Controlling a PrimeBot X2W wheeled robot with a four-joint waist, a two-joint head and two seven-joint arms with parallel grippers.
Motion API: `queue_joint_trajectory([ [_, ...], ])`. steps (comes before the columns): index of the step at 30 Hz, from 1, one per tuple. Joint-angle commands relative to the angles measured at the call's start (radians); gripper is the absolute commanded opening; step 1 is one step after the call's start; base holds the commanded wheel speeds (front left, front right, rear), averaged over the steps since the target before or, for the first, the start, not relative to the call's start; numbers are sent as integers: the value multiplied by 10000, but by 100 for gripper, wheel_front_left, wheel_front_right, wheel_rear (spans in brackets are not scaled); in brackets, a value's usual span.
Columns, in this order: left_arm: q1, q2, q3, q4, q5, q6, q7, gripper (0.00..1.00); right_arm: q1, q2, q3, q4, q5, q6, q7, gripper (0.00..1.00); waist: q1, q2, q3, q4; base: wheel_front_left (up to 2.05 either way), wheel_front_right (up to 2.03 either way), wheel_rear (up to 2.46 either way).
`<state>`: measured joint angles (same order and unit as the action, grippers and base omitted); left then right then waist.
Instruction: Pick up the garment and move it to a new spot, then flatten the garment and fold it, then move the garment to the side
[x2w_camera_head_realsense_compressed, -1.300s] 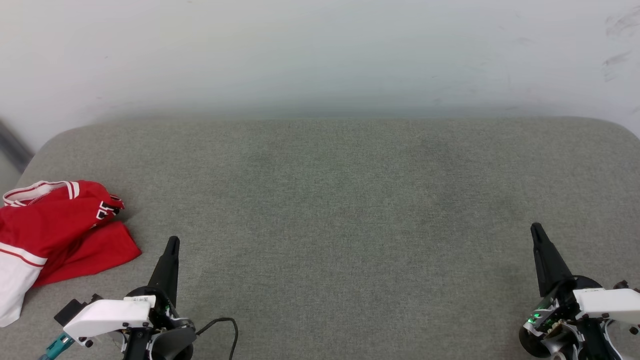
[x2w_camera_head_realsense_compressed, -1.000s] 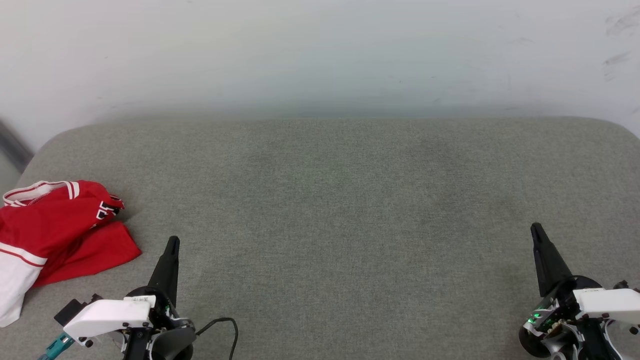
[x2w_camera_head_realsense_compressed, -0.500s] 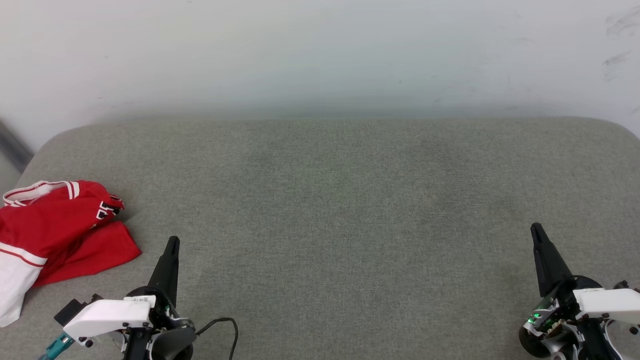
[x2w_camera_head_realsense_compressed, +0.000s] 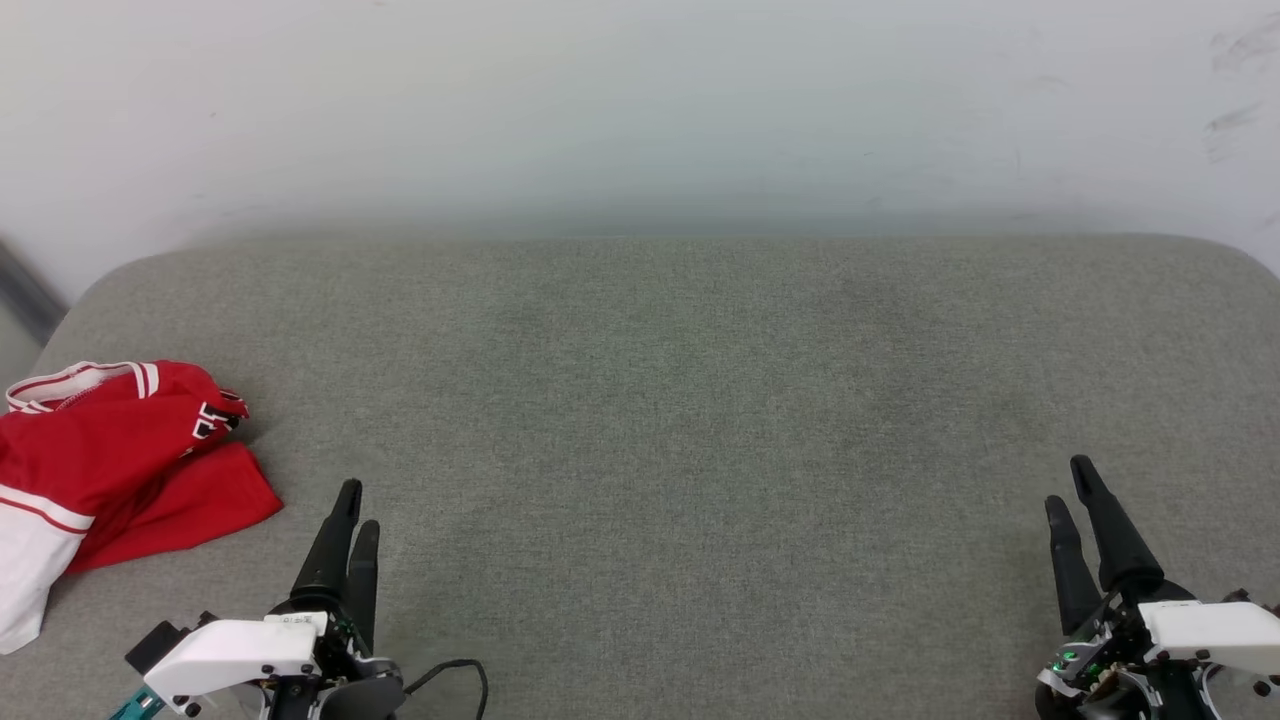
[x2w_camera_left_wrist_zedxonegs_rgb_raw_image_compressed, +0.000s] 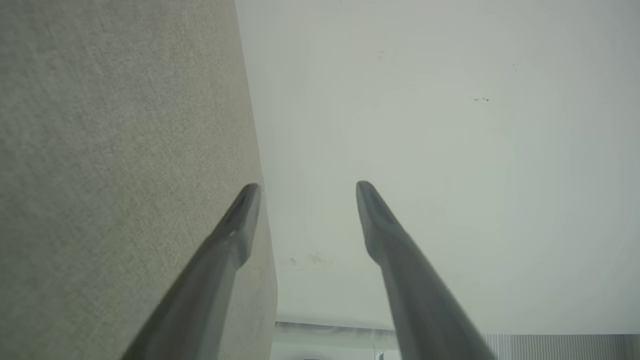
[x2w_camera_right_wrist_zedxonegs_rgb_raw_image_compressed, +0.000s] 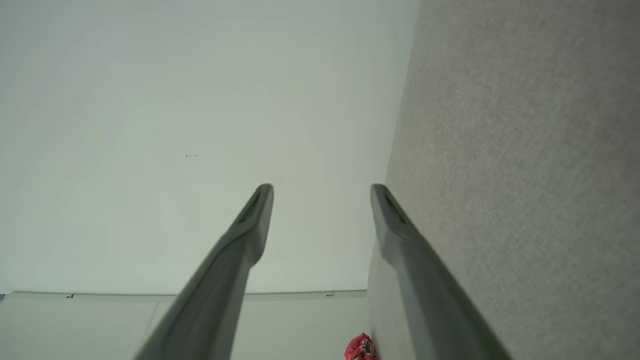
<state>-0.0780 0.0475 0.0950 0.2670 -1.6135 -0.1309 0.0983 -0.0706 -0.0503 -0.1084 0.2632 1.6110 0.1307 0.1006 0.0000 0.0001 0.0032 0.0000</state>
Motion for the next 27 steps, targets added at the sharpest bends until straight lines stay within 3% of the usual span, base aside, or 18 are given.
queue_joint_trajectory([
  [1, -238, 15, -142, -265, 11, -4, -130, 100, -147, -7, 70, -297, -24, 2, -108, 100, 0, -1, -1, 4, 0, 0, 0],
  [15, -189, 19, -474, -745, 863, -3, -748, 100, 2, -199, 514, -800, -803, 2, -749, 100, 0, -1, -33, 38, 0, 0, 0],
  [27, -182, 22, -751, -1125, 3192, -3, -1242, 100, 84, -472, 957, -1146, -3290, 2, -1275, 100, 0, -1, -66, 89, 0, 0, 0],
])
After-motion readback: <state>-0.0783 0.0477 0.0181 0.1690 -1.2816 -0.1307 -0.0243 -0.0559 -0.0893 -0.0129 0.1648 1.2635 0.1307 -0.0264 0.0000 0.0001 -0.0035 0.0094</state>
